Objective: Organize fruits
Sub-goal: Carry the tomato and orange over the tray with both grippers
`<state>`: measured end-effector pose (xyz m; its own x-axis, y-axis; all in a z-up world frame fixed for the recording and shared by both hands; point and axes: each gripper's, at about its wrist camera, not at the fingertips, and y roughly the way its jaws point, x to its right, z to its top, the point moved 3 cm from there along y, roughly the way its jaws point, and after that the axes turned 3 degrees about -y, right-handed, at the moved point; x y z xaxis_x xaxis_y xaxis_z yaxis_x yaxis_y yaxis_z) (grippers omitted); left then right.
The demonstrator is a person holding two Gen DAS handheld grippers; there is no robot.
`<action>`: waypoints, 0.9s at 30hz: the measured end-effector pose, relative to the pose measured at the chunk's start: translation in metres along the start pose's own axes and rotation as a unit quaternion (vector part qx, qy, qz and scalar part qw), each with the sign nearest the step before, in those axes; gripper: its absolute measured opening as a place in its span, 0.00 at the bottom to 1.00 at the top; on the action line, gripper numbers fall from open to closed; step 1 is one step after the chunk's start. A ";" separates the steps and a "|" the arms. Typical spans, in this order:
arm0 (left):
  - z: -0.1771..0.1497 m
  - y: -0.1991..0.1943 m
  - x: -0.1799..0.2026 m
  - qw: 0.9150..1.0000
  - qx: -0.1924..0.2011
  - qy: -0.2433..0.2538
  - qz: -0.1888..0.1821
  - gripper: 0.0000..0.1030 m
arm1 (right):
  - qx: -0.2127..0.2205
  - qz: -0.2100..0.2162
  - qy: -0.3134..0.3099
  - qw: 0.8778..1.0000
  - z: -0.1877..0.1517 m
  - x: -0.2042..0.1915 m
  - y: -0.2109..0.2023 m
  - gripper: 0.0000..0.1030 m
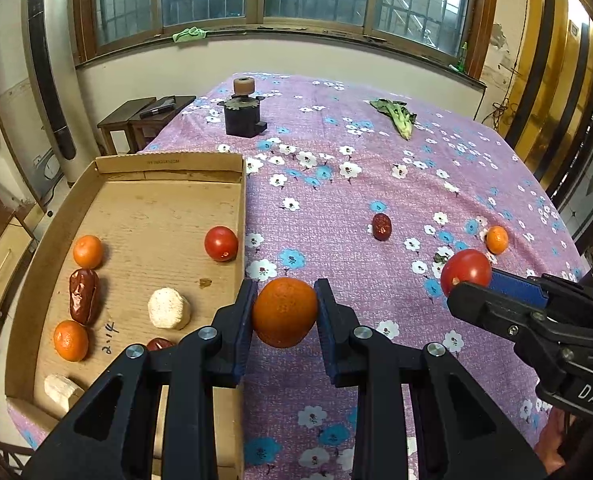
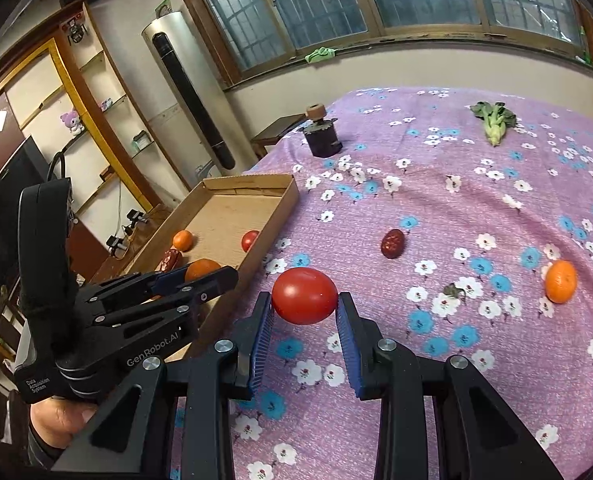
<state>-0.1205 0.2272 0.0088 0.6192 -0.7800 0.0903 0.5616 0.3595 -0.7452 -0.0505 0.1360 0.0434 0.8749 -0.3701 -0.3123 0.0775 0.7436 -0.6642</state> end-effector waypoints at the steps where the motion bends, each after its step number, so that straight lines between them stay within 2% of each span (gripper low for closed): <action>1: 0.000 0.000 -0.001 1.000 -0.001 0.000 0.000 0.26 | 0.000 0.002 -0.001 1.000 0.001 -0.002 0.001 0.31; 27: 0.012 0.003 -0.034 1.000 -0.001 -0.016 0.024 0.26 | -0.015 0.026 -0.026 0.999 0.018 -0.032 0.035 0.31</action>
<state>-0.1329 0.2612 0.0116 0.6631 -0.7448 0.0750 0.5290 0.3955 -0.7508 -0.0670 0.1838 0.0426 0.9010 -0.3019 -0.3115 0.0184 0.7441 -0.6678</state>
